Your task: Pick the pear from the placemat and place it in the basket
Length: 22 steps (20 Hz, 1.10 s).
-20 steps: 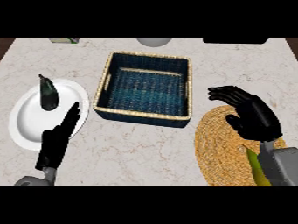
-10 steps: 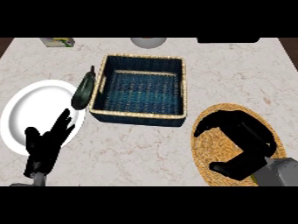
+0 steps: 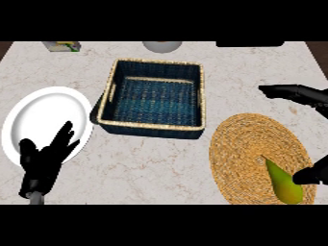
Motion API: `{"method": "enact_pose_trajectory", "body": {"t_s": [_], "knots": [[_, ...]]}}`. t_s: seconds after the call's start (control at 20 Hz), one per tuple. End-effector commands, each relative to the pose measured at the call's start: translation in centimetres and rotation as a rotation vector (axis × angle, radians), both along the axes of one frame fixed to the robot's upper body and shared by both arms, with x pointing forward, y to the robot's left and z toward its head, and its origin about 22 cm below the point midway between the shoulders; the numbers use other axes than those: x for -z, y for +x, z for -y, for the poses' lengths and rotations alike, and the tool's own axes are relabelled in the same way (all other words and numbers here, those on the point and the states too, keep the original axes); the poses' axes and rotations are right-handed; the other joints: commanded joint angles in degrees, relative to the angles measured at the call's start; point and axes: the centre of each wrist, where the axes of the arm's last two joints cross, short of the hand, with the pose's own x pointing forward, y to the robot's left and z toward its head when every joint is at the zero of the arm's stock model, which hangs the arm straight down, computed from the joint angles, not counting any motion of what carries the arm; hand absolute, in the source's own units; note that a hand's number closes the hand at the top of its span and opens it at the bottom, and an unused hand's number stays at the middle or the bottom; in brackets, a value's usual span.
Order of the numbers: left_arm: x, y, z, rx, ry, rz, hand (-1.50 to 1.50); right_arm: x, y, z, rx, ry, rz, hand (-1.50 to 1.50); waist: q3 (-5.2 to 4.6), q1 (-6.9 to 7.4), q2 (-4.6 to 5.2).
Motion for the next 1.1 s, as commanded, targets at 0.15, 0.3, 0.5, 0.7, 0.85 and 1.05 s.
{"method": "enact_pose_trajectory", "body": {"t_s": [0.15, 0.3, 0.5, 0.7, 0.85, 1.05], "knots": [[2.0, -1.7, -1.9, -0.024, 0.02, -0.152, 0.0, -10.3, 1.0, 5.8, 0.028, -0.324, 0.099, -1.5, -0.43, 1.5, 1.13], [3.0, -2.5, 1.0, 0.003, 0.014, -0.156, 0.0, -13.7, 0.9, 7.6, -0.045, -0.428, 0.057, -1.5, -0.44, 2.34, 1.32], [1.8, -1.2, 1.1, 0.01, 0.03, -0.151, 0.0, -15.7, 0.8, 9.0, -0.151, -0.576, -0.068, -1.5, -0.39, 2.57, 1.46], [2.9, -1.7, -0.1, 0.004, 0.022, -0.158, 0.0, -14.6, 1.7, 9.1, -0.188, -0.619, -0.116, -1.5, -0.3, 3.11, 1.75], [2.0, -1.8, 0.4, 0.018, 0.019, -0.151, 0.0, -13.8, 1.7, 9.0, -0.213, -0.655, -0.141, -1.5, -0.18, 2.87, 1.52], [2.5, -2.4, 0.1, -0.002, 0.012, -0.16, 0.0, -12.6, 2.0, 9.0, -0.215, -0.639, -0.129, -1.5, -0.18, 2.42, 1.42]]}}
